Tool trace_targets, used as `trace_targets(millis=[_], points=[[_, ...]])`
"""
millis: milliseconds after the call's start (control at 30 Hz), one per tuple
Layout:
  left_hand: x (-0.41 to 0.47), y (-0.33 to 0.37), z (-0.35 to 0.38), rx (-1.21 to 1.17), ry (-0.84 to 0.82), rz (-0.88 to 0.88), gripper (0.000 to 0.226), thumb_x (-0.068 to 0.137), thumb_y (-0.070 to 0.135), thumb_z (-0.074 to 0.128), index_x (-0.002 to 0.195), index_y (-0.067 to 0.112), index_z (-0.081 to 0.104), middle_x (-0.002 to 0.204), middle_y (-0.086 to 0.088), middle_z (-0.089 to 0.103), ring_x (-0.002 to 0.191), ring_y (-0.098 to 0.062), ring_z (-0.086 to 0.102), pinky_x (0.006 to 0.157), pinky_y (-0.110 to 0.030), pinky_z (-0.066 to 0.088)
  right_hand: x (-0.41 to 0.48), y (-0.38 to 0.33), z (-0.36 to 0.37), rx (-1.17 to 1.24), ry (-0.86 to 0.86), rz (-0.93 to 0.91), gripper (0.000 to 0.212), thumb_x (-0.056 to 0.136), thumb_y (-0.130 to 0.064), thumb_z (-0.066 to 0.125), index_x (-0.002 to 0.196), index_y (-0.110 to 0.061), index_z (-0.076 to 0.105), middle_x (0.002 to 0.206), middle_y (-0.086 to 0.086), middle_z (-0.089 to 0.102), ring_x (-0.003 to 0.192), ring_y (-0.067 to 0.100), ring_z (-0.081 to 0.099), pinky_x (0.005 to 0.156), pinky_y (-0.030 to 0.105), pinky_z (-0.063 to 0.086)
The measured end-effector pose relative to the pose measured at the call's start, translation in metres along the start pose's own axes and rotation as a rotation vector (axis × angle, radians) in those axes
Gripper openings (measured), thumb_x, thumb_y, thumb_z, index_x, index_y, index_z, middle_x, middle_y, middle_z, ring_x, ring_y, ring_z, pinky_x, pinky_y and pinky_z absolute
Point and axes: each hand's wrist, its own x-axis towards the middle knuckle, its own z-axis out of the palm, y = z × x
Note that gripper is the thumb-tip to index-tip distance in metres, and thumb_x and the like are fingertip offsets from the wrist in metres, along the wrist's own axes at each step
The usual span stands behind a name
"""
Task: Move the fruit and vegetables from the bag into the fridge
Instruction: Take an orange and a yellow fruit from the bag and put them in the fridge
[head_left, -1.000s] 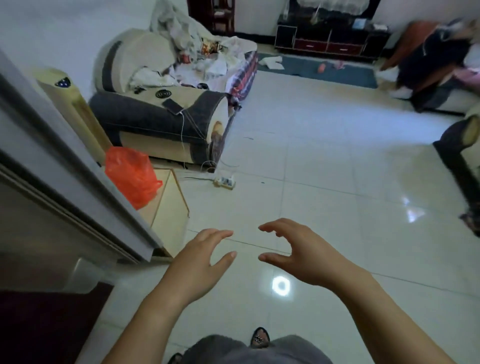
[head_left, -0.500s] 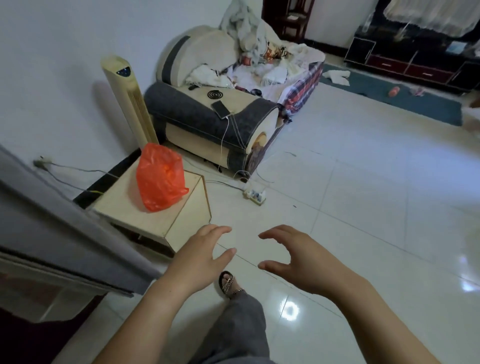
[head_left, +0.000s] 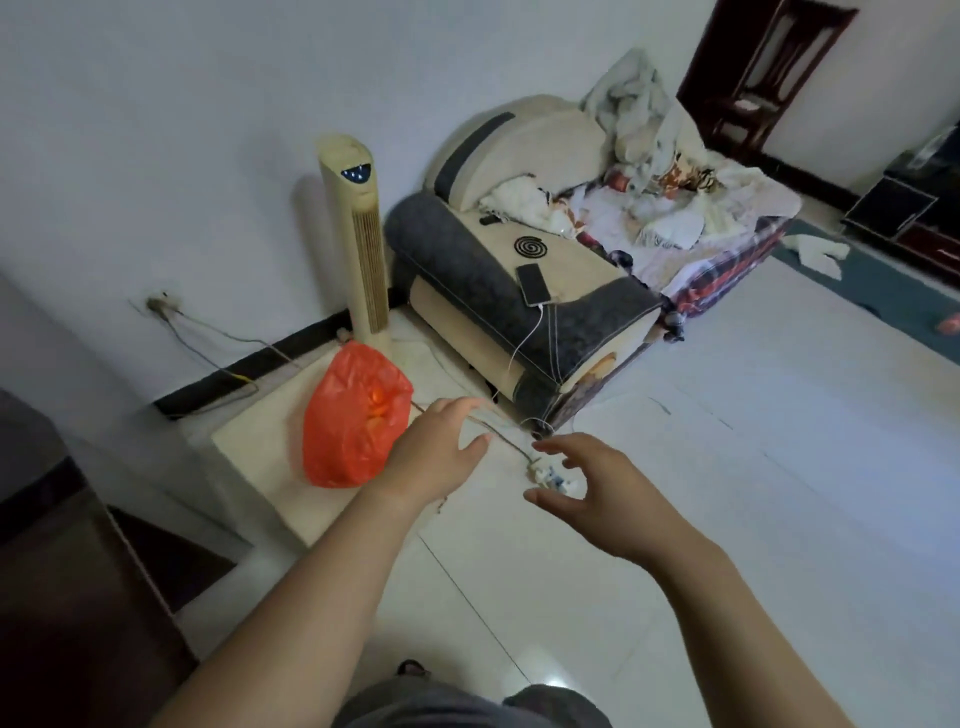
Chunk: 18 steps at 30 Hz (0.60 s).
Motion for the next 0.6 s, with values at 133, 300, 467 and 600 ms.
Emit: trace_targets(millis=[133,300,467,600], points=[[0.016,-0.035,-0.011,0.017,0.032,-0.137,0.048,0.089,0.036,0.054,0.134,0.025,0.043,0.14,-0.001,0.043,0.128,-0.018,0.04,0.104,-0.029,0.033,0.059,-0.002,0.004,0.018,-0.078,-0.12,0.052,0.083,-0.049,0.06,0.13,-0.033,0.044,0.134,-0.013,0.046,0.117,0.003,0.044,0.092,0.014,0.033],[0.034,-0.094,-0.026,0.052,0.105,-0.355,0.046,0.088,0.039,0.054,0.132,0.029,0.044,0.134,0.003,0.047,0.121,-0.015,0.048,0.099,-0.032,0.041,0.156,-0.006,0.019,0.026,-0.241,-0.283,0.057,0.082,-0.044,0.064,0.133,-0.028,0.044,0.134,-0.011,0.046,0.116,0.003,0.044,0.08,-0.005,0.023],[0.072,-0.129,-0.029,0.023,0.193,-0.538,0.053,0.085,0.042,0.05,0.133,0.021,0.045,0.133,-0.003,0.048,0.123,-0.02,0.046,0.101,-0.038,0.04,0.265,-0.011,0.039,-0.018,-0.403,-0.461,0.056,0.081,-0.037,0.067,0.131,-0.027,0.045,0.133,-0.005,0.048,0.118,0.006,0.044,0.085,-0.004,0.022],[0.104,-0.143,-0.023,-0.002,0.223,-0.686,0.05,0.091,0.033,0.052,0.138,0.021,0.039,0.141,-0.001,0.04,0.127,-0.018,0.041,0.102,-0.028,0.035,0.344,-0.017,0.052,-0.113,-0.558,-0.589,0.062,0.081,-0.039,0.066,0.135,-0.028,0.039,0.141,-0.004,0.038,0.127,0.015,0.039,0.103,0.023,0.03]])
